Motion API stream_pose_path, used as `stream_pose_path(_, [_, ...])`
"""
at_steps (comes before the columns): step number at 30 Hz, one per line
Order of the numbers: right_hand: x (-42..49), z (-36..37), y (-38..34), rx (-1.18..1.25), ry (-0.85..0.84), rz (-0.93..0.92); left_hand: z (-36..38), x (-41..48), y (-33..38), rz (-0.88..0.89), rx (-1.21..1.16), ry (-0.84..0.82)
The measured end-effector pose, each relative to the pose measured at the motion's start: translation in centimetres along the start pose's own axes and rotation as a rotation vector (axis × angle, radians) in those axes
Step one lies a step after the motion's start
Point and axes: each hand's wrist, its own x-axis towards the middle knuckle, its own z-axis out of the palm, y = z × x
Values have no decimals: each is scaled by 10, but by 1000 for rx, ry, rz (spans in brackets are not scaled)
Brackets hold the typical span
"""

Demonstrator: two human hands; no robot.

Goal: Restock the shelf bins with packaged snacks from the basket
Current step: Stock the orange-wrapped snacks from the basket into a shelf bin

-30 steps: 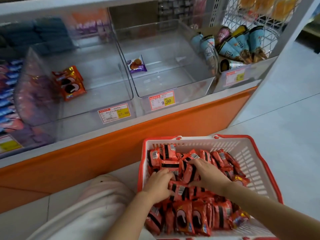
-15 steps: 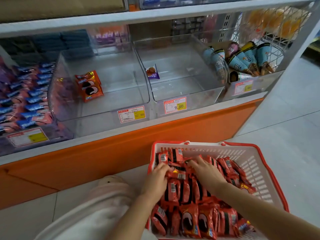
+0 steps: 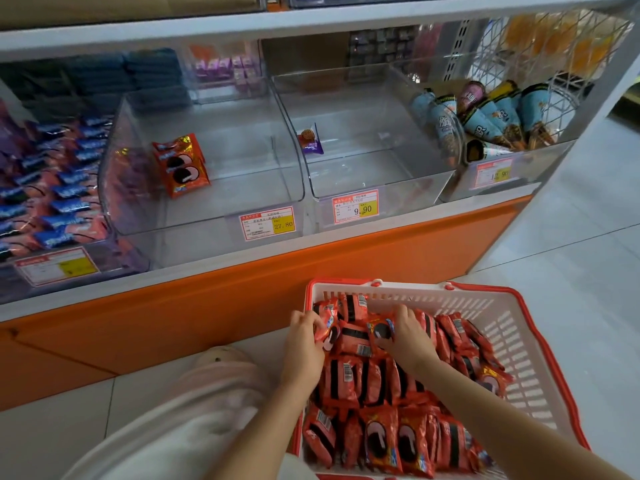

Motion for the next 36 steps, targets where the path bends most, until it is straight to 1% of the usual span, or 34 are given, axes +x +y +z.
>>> stream_pose_path(3, [2, 2, -3, 130, -8, 50, -6, 3, 2, -60, -81, -26])
stream_pose_path(4, [0, 1, -3, 128, -24, 59, -6, 5, 2, -83, -105, -50])
stream_pose_path(7, [-10, -1, 0, -44, -85, 23, -7, 6, 5, -121, -159, -117])
stream_pose_path(9, [-18, 2, 1, -37, -45, -57, -9, 6, 8, -119, -204, -105])
stream_pose_path(12, [-33, -1, -14, 195, -2, -133, -15, 4, 19, -108, -325, -43])
stream_pose_path(15, [-43, -13, -37, 475, -20, -111, -26, 2, 31, -53, -426, -26])
stream_pose_path(16, [-44, -18, -43, 544, -19, -108, -31, 2, 33, -22, -432, -36])
stream_pose_path(18, [-45, -27, -52, 608, -17, -129, -41, 0, 36, 27, -401, -63])
stream_pose_path(20, [-45, -33, -60, 623, -11, -159, -49, 0, 37, 32, -388, -78])
stream_pose_path(24, [-44, -41, -74, 631, -44, -211, -63, -7, 43, -19, -502, -94])
stream_pose_path(27, [-45, -47, -82, 596, -99, -280, -74, -10, 44, -31, -562, -33])
stream_pose_path(31, [-51, -59, -95, 544, -177, -352, -97, -11, 46, 5, -478, 39])
stream_pose_path(34, [-56, -76, -114, 517, -137, -407, -131, -14, 49, 69, -512, 75])
stream_pose_path(36, [-61, -92, -135, 550, -80, -441, -160, -14, 50, 127, -509, 161])
